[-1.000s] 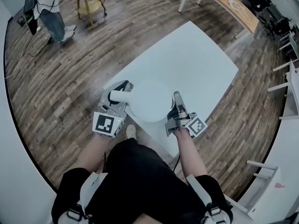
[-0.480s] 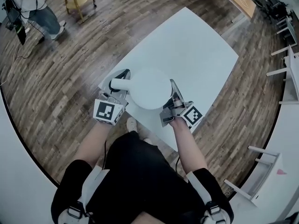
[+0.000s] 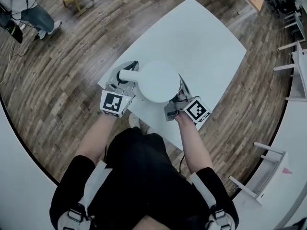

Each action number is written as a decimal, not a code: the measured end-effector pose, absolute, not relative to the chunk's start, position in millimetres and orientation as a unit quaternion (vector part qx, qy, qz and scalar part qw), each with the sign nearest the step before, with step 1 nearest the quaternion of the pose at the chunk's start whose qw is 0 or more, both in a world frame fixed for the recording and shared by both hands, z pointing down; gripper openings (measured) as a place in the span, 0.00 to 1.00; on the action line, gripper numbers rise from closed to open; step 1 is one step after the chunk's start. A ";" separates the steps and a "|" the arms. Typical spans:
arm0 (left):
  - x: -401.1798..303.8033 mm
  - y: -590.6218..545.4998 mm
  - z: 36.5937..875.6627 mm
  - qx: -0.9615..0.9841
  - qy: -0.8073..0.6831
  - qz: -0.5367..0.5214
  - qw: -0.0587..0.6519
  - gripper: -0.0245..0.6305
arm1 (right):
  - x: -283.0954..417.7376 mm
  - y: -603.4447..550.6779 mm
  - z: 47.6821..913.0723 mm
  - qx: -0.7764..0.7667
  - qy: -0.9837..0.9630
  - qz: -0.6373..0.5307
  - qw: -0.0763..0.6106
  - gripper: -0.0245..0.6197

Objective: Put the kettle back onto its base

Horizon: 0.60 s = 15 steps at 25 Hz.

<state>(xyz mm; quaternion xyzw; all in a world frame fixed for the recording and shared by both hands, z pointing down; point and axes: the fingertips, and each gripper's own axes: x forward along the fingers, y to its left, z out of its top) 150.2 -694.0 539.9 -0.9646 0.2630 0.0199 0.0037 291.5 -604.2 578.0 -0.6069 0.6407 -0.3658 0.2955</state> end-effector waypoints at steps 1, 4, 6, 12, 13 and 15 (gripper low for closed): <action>150.3 -694.0 541.8 -0.964 0.263 0.018 0.004 0.04 | 292.5 -603.6 582.7 -0.609 0.635 -0.372 0.295 0.04; 148.7 -692.2 544.0 -0.965 0.263 0.015 0.005 0.04 | 290.6 -605.2 589.2 -0.604 0.634 -0.381 0.297 0.04; 147.3 -688.7 545.5 -0.965 0.264 0.013 0.007 0.04 | 289.8 -606.0 594.2 -0.600 0.635 -0.385 0.297 0.04; 140.3 -690.4 556.7 -0.960 0.278 0.011 -0.008 0.04 | 283.4 -608.8 594.8 -0.586 0.654 -0.381 0.291 0.05; 139.5 -690.8 557.0 -0.960 0.279 0.011 -0.009 0.04 | 283.0 -609.7 593.7 -0.586 0.656 -0.379 0.288 0.05; 138.7 -691.2 558.0 -0.960 0.280 0.013 -0.012 0.04 | 282.6 -609.8 592.7 -0.587 0.658 -0.377 0.285 0.05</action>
